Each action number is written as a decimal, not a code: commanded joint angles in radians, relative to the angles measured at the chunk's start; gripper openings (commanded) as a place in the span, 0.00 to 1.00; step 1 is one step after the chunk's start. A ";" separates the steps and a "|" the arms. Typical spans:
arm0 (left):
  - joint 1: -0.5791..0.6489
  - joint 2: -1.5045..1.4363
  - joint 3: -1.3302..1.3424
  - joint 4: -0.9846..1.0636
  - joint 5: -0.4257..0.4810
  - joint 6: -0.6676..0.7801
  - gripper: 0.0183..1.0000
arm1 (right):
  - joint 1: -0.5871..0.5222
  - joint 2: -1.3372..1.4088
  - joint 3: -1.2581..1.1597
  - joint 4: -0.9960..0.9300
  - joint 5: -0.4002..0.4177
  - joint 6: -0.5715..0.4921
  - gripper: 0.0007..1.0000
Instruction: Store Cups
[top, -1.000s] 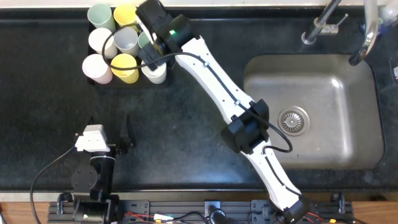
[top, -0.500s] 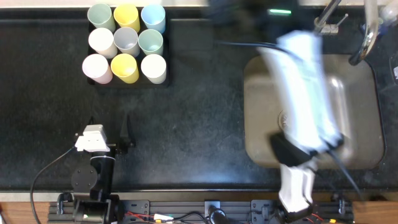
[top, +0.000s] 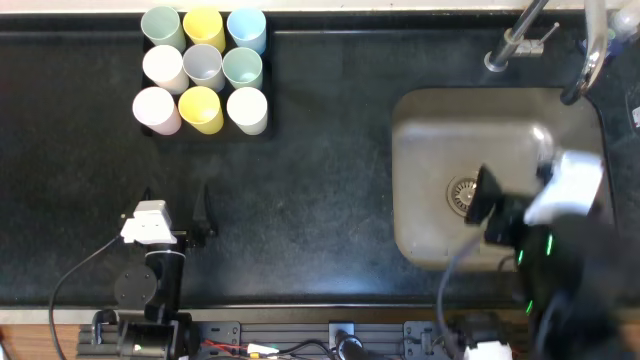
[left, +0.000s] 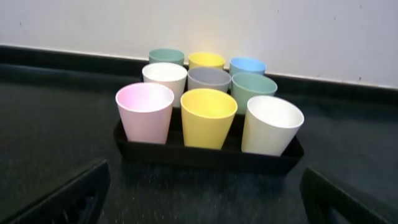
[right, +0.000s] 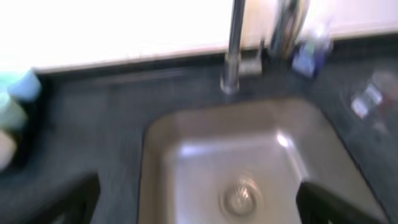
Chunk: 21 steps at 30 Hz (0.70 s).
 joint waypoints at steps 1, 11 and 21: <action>0.000 -0.007 -0.001 -0.001 0.002 0.019 1.00 | -0.004 -0.358 -0.308 0.192 0.040 0.007 1.00; 0.000 -0.007 -0.001 -0.001 0.002 0.019 1.00 | 0.000 -0.609 -0.470 0.115 0.035 0.007 1.00; 0.000 -0.007 -0.001 -0.001 0.002 0.019 1.00 | 0.000 -0.613 -0.781 0.638 0.036 0.007 1.00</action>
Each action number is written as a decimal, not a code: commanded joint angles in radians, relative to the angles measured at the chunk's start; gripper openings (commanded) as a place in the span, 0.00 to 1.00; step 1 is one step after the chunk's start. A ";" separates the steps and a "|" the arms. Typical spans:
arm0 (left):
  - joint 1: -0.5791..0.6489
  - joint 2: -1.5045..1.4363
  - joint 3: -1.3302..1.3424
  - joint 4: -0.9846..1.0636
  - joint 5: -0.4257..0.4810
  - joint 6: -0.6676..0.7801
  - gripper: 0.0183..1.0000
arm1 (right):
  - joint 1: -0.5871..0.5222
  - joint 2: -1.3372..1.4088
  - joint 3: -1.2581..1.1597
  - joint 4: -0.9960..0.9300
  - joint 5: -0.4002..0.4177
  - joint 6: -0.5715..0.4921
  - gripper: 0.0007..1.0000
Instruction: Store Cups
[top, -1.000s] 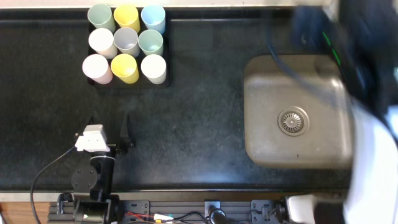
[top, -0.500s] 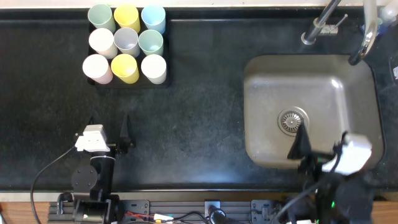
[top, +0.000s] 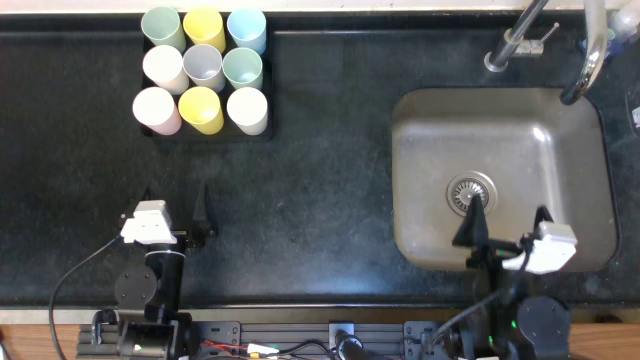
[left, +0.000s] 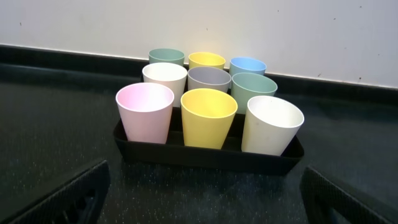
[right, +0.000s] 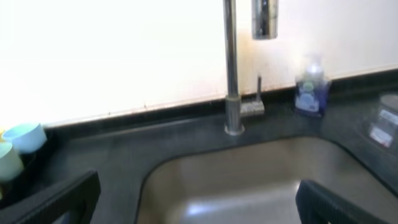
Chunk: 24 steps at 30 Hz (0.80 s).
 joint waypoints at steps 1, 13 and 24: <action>0.000 -0.008 -0.001 -0.002 0.002 0.019 1.00 | 0.000 -0.011 -0.182 0.259 0.006 0.004 1.00; 0.000 -0.008 -0.001 -0.002 0.002 0.019 1.00 | -0.003 -0.011 -0.430 0.534 0.006 0.004 1.00; 0.000 -0.008 -0.001 -0.002 0.002 0.019 1.00 | -0.027 -0.011 -0.430 0.532 0.006 0.004 1.00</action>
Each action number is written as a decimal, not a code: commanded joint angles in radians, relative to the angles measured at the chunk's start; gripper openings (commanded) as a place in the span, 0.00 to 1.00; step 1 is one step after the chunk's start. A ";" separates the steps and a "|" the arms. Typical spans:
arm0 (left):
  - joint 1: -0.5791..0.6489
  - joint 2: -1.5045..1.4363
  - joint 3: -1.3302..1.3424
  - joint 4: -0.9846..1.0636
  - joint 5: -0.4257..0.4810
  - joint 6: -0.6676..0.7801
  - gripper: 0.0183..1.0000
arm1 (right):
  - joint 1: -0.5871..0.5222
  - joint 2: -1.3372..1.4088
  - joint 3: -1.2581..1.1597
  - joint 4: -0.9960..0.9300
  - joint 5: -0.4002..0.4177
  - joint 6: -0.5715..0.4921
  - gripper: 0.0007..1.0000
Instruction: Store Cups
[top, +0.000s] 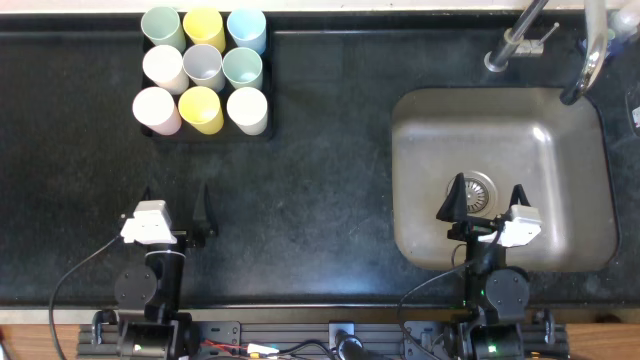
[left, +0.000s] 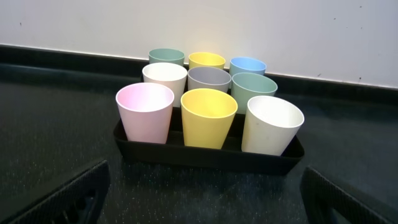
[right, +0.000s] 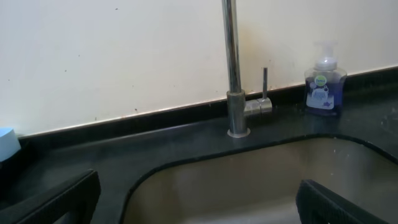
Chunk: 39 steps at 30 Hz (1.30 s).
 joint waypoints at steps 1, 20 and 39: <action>0.000 -0.007 -0.001 -0.002 0.002 0.018 1.00 | -0.008 -0.011 -0.013 0.008 0.004 0.004 1.00; 0.000 -0.007 -0.001 -0.002 0.002 0.018 1.00 | -0.082 -0.011 -0.013 -0.013 -0.312 -0.143 1.00; 0.000 -0.007 -0.001 -0.002 0.002 0.018 1.00 | -0.076 -0.011 -0.013 -0.015 -0.277 -0.146 1.00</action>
